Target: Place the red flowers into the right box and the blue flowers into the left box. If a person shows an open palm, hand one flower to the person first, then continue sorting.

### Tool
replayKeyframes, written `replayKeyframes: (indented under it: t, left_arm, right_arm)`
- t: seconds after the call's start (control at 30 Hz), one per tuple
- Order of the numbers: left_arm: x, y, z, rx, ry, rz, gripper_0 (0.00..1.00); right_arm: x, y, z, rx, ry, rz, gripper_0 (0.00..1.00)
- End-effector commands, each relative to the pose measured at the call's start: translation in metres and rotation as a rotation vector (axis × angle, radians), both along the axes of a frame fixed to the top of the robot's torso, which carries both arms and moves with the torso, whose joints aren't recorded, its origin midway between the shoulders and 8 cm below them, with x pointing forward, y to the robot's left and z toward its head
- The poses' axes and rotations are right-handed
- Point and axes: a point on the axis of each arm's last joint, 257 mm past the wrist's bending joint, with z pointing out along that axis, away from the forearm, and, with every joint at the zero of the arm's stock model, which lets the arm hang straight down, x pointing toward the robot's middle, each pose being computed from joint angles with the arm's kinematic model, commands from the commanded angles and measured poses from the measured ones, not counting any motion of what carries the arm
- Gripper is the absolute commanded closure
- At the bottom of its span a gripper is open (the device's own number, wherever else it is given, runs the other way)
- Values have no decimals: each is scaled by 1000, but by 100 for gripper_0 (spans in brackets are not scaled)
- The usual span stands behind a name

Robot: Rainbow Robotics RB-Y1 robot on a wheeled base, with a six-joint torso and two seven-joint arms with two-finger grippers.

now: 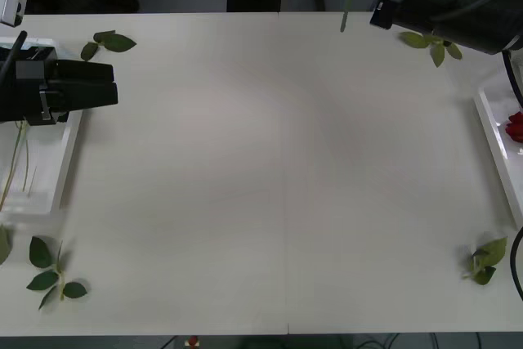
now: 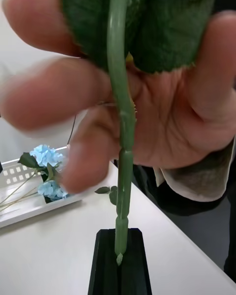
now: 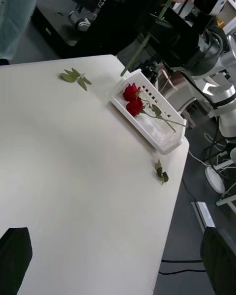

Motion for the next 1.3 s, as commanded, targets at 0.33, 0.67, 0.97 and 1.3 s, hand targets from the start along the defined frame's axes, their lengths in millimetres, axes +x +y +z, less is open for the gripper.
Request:
replayKeyframes:
  t: [0.33,0.67,0.97,1.3]
  left_arm:
    - [5,-12,14,-23,-13,-1,0]
    - [4,-15,13,-38,-6,-4,0]
    - [6,-21,6,-47,2,-1,0]
    - [-9,-20,-1,-32,23,-47,0]
  right_arm:
    - [-2,8,10,-4,-21,14,100]
    - [-2,8,10,-4,-21,14,0]
    - [-2,8,10,-4,-21,14,0]
    - [-2,8,10,-4,-21,14,0]
